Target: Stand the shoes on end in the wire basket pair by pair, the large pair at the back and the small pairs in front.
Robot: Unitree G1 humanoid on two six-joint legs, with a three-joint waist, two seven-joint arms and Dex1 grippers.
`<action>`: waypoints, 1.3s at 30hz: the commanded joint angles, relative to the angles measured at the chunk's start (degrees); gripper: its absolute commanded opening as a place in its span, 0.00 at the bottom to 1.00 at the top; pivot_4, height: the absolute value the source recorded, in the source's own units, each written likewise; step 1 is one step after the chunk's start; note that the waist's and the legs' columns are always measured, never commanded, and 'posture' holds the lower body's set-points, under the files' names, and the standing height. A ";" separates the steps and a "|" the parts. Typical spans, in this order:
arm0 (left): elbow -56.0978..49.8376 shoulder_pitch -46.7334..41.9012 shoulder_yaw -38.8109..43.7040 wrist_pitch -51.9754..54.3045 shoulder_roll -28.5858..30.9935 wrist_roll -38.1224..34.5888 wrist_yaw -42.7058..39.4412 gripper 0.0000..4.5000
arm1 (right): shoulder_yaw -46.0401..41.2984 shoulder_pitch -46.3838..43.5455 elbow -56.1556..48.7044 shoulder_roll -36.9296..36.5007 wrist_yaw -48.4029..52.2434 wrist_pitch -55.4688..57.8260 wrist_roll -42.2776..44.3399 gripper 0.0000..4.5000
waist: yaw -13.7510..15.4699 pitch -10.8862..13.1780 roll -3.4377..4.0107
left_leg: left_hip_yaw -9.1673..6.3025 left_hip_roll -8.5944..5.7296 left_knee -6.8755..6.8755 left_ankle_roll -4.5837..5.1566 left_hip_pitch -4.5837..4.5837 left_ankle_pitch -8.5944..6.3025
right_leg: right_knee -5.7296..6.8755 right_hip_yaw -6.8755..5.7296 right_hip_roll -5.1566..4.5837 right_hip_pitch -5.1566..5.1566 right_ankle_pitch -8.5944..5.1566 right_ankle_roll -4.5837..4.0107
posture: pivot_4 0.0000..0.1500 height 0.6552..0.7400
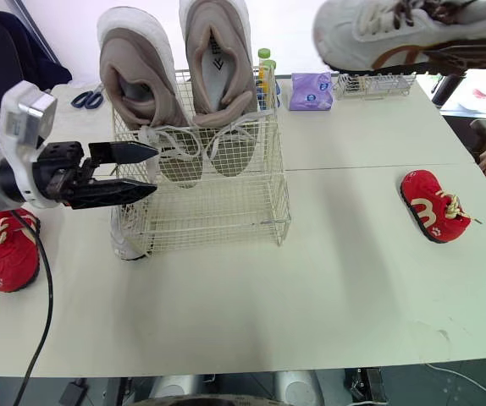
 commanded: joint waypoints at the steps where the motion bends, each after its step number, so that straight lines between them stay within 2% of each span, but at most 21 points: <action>1: -0.91 -0.05 3.71 0.72 -0.06 -1.81 -0.36 1.00 | -1.41 -0.82 -9.25 -1.86 5.95 6.19 6.55 0.23 | 0.19 0.03 -0.07 | -0.02 0.01 -0.02 0.00 -0.02 0.00 | -0.06 0.00 -0.02 0.01 0.00 0.01 | 1.00 1.00; 6: -5.56 1.78 5.94 4.78 -0.54 -8.86 2.34 1.00 | -2.43 4.07 -23.34 4.71 5.17 12.38 17.45 0.23 | 0.01 -0.01 -0.17 | -0.13 0.02 -0.02 0.00 -0.02 0.00 | -0.14 0.00 -0.11 0.06 0.01 0.03 | 1.00 1.00; 10: -6.17 0.35 5.63 7.61 -1.52 -15.79 4.25 1.00 | 0.99 1.08 -22.87 10.47 6.91 8.24 15.67 0.23 | 0.02 -0.01 -0.17 | -0.15 0.03 0.05 -0.01 -0.02 0.00 | -0.04 0.01 -0.09 0.04 0.02 0.04 | 1.00 1.00; 15: -6.27 -2.28 0.95 8.60 -4.34 -16.33 3.62 1.00 | 9.03 -2.16 -21.12 15.68 7.73 -0.42 15.77 0.23 | 0.17 -0.01 -0.21 | -0.17 -0.01 0.18 0.00 -0.01 0.00 | -0.02 -0.05 -0.07 0.13 0.02 0.04 | 1.00 1.00; 19: -3.95 -3.47 -0.35 11.20 -7.13 -20.77 5.05 1.00 | 16.97 -2.34 -18.73 17.30 7.73 -11.41 11.34 0.23 | 0.04 -0.01 -0.21 | -0.14 -0.01 0.27 0.00 -0.02 0.00 | 0.02 -0.06 -0.06 0.14 0.02 0.04 | 1.00 1.00; 27: -4.57 -3.04 -1.40 13.67 -6.40 -19.37 3.34 1.00 | 22.78 -4.38 -16.94 17.21 7.73 -17.31 12.39 0.23 | -0.03 0.02 -0.29 | -0.26 0.01 0.33 0.00 -0.04 0.00 | 0.16 -0.06 -0.04 0.08 0.02 0.04 | 1.00 1.00; 31: -5.58 -3.59 -4.73 14.81 -6.15 -16.60 0.20 1.00 | 24.38 -6.36 -15.62 18.06 7.73 -19.16 12.15 0.23 | 0.13 0.02 -0.30 | -0.27 0.00 0.43 0.00 -0.04 0.00 | 0.18 -0.07 -0.04 0.12 0.01 0.03 | 1.00 1.00; 34: -4.16 -5.63 -9.40 14.89 -6.68 -11.30 -2.14 1.00 | 25.38 -7.65 -15.65 18.76 7.73 -19.90 13.52 0.23 | 0.17 0.02 -0.30 | -0.25 -0.01 0.46 0.00 -0.04 -0.01 | 0.19 -0.10 -0.03 0.15 0.01 0.03 | 1.00 1.00; 39: 0.02 -9.84 -12.67 18.02 -8.33 -10.27 -4.79 1.00 | 26.08 -8.12 -16.27 19.39 7.73 -20.27 13.97 0.23 | 0.10 0.03 -0.31 | -0.25 -0.01 0.48 0.00 -0.04 -0.01 | 0.20 -0.13 -0.01 0.16 0.01 0.03 | 1.00 1.00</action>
